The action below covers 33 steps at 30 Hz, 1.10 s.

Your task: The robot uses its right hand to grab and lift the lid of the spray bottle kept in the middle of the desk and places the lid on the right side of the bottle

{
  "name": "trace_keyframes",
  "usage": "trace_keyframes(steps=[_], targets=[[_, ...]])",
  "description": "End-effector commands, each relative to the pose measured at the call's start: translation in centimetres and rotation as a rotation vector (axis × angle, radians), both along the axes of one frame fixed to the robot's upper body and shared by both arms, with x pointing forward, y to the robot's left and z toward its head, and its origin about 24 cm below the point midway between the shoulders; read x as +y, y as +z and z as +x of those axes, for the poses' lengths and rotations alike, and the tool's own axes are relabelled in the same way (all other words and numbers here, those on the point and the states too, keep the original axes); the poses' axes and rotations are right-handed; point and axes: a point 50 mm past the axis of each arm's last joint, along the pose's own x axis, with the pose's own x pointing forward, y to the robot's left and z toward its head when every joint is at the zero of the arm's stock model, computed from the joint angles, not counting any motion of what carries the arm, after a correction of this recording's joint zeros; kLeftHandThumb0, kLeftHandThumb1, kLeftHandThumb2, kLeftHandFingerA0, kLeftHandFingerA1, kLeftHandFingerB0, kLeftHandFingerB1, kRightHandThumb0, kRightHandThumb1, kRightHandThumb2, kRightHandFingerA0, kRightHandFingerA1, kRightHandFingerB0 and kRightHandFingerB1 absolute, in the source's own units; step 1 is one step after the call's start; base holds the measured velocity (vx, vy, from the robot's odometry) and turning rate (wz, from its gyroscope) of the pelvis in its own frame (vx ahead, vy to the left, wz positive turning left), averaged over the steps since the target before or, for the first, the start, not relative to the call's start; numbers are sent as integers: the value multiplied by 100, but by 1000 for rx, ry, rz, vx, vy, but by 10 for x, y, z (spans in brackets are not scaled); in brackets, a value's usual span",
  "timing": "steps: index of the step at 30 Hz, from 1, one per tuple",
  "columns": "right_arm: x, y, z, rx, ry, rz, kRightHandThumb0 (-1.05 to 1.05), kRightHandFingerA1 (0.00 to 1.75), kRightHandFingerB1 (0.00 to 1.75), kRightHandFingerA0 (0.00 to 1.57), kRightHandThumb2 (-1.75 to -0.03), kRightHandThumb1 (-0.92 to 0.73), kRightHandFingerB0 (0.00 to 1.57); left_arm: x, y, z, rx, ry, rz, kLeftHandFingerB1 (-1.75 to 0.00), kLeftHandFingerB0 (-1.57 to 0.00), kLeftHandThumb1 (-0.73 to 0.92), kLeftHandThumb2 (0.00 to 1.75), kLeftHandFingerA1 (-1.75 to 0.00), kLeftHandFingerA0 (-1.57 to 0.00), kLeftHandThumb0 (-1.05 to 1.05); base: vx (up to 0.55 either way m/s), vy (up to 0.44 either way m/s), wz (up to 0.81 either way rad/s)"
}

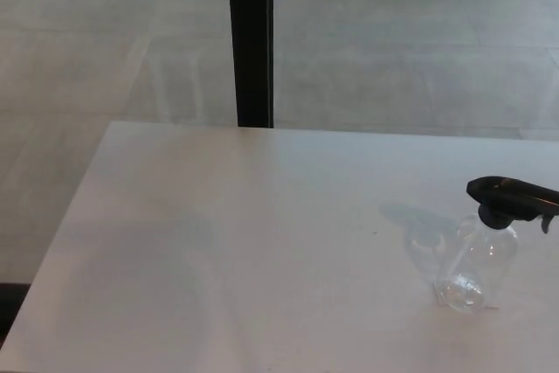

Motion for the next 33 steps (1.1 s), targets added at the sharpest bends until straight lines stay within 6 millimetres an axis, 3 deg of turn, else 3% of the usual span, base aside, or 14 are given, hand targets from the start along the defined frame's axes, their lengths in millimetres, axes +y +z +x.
trace_keyframes(steps=[1,3,4,8,9,12,13,14,17,19,27,28,31,33], targets=[[-32,66,46,-306,64,-178,-82,78,37,33,-98,-61,8,10,14,1,-145,31,-61,-38,-42,77,63,-50,-58,-70,0,0,0],[-41,99,70,-331,80,-269,-90,59,28,15,-66,-82,6,9,14,0,-144,33,-67,-38,-41,77,64,-50,-57,-69,0,0,0],[-42,127,87,-397,104,-321,-89,55,19,10,-111,-66,2,9,14,0,-144,31,-69,-38,-41,78,64,-50,-57,-69,0,0,0],[-38,194,121,-561,120,-389,-94,51,14,7,-112,-69,0,9,15,-1,-137,11,-61,-38,-42,78,63,-48,-57,-71,0,0,0],[-34,211,130,-634,126,-425,-95,47,26,15,-66,-85,8,10,15,-1,-142,21,-65,-38,-42,77,64,-48,-56,-70,0,0,0],[-8,261,156,-843,265,-452,-82,52,32,3,-105,-60,4,12,15,1,-148,32,-69,-38,-42,77,64,-49,-58,-69,0,0,0],[-2,268,160,-876,294,-444,-90,45,29,8,-65,-80,10,11,15,1,-151,27,-70,-38,-42,77,63,-50,-58,-68,0,0,0],[9,279,168,-887,347,-445,-85,49,28,0,-105,-59,1,10,17,1,-162,18,-70,-38,-43,77,63,-51,-59,-69,0,0,0],[35,292,184,-887,502,-537,-91,45,28,17,-65,-80,11,8,18,3,-170,10,-64,-39,-43,76,64,-49,-59,-69,0,0,0],[53,296,194,-863,597,-544,-92,51,31,11,-104,-64,8,7,19,3,-171,0,-64,-38,-44,76,64,-49,-59,-68,0,0,0],[123,289,224,-741,910,-562,-90,43,27,21,-64,-78,12,8,17,0,-161,5,-67,-52,-35,61,100,-60,-51,-69,0,0,0],[129,286,227,-724,945,-561,-40,51,50,1,-100,-33,0,9,17,0,-163,12,-68,-38,-44,76,64,-49,-59,-69,0,0,0],[137,276,234,-664,998,-555,-89,35,26,15,-64,-78,11,8,17,0,-167,8,-74,-38,-43,76,64,-49,-58,-70,0,0,0],[146,275,235,-627,1045,-555,-86,50,37,11,-102,-59,0,7,18,0,-168,3,-76,-51,-35,60,99,-60,-51,-70,0,0,0]])
